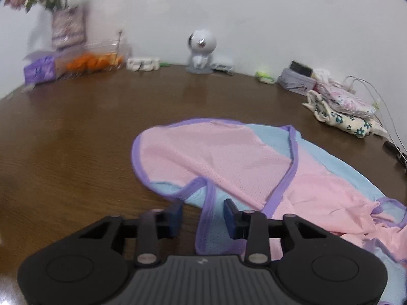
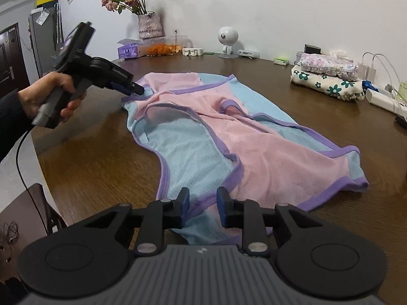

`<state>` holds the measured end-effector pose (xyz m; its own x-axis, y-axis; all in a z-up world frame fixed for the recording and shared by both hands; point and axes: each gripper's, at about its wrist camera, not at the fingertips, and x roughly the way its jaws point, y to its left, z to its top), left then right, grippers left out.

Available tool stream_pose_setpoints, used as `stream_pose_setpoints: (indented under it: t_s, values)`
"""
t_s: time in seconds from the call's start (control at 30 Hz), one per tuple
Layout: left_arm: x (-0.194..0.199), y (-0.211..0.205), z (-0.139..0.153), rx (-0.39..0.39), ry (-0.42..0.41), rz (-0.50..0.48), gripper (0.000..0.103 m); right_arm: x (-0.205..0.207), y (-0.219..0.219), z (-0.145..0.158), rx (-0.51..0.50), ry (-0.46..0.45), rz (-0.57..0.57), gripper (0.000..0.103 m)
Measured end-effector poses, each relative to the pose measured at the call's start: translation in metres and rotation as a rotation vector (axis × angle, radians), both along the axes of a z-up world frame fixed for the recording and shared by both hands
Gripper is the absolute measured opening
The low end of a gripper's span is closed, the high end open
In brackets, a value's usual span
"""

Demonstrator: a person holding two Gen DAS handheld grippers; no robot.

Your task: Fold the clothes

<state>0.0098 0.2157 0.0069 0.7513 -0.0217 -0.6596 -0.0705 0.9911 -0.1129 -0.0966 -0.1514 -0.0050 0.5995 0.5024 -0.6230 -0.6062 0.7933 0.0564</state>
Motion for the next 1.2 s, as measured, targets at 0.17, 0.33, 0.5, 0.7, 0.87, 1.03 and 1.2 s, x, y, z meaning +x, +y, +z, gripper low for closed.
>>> stream_pose_setpoints:
  t_s: [0.17,0.33,0.5,0.7,0.87,1.03,1.2]
  values:
    - [-0.046,0.006,0.003,-0.061,0.007,0.027,0.002,-0.004,-0.021,0.003,-0.032,-0.002,-0.045,0.024]
    - [-0.121,0.016,0.009,-0.194,0.02,0.069,0.002,0.001,-0.06,0.007,-0.071,0.027,-0.155,0.024]
    - [-0.147,0.01,0.027,-0.078,0.017,0.09,0.021,-0.002,-0.083,0.023,-0.058,0.011,-0.208,0.026]
    - [-0.121,-0.013,0.024,-0.148,-0.006,-0.117,0.037,-0.007,-0.044,0.027,0.066,-0.002,-0.04,0.041]
    - [-0.114,-0.04,0.008,-0.064,0.019,-0.219,0.038,-0.004,-0.012,0.005,-0.017,0.011,-0.018,0.04]
    - [-0.128,-0.041,0.006,-0.053,0.025,-0.314,0.038,-0.008,-0.031,0.007,-0.039,0.035,-0.053,0.04]
    - [-0.147,-0.053,0.011,-0.038,0.093,-0.425,0.035,-0.011,-0.055,0.013,-0.087,0.086,-0.059,0.04]
